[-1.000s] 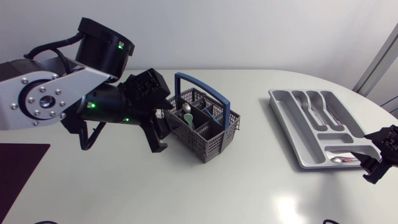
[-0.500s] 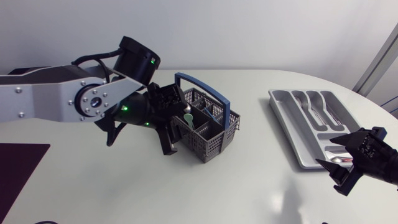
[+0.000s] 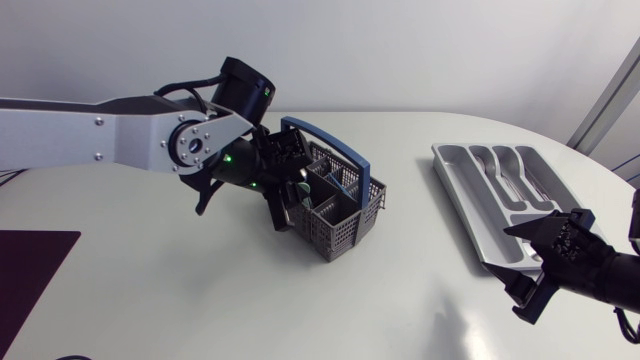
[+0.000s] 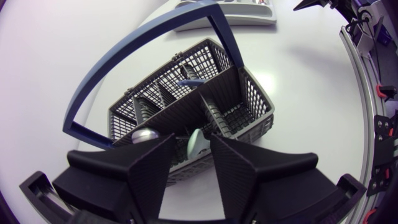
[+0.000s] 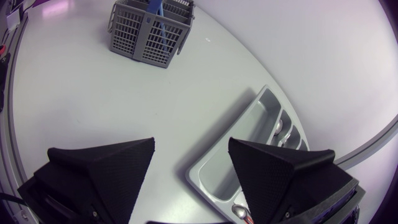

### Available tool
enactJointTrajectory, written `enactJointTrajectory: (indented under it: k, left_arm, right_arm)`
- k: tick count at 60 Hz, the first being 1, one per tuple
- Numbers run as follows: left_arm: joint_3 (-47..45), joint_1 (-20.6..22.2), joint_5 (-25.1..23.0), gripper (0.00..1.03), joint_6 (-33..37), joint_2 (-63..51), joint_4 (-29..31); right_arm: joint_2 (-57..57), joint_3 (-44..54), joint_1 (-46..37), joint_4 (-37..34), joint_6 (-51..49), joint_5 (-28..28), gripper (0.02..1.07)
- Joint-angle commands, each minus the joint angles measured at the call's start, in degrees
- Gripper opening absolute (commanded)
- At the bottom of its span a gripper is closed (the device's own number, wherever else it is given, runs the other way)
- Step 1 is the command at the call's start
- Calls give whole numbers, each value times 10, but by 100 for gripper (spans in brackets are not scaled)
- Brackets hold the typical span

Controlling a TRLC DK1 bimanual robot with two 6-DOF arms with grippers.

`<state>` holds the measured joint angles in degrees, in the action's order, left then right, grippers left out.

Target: Unload the cutlery basket into the drawer organizer.

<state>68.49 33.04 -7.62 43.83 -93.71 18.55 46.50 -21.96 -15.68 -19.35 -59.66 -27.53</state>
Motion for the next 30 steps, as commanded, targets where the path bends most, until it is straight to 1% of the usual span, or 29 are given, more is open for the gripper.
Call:
enactJointTrajectory:
  k: [1,3,8,13,16,21,24,25,30]
  left_arm:
    - [20,-7,0,27,22,-9,4]
    - [20,-9,0,25,23,-9,4]
    - [19,-10,-1,23,24,-8,5]
    - [17,-10,-1,14,26,-7,6]
    - [16,-10,-1,13,26,-6,6]
    - [15,-9,-3,6,27,0,6]
    - [11,-9,-3,6,27,10,6]
    - [10,-8,-3,3,27,14,6]
    - [5,-5,-4,4,22,35,6]
  right_arm:
    - [-4,21,10,-4,17,5,88]
    - [-6,24,14,-4,18,8,88]
    - [-15,28,22,-4,24,13,88]
    - [-23,32,28,-6,26,18,88]
    - [-27,33,29,-8,27,20,88]
    - [-35,36,30,-12,27,20,88]
    - [-40,37,30,-14,27,20,88]
    - [-41,38,31,-14,28,20,88]
    - [-47,39,33,-17,27,23,88]
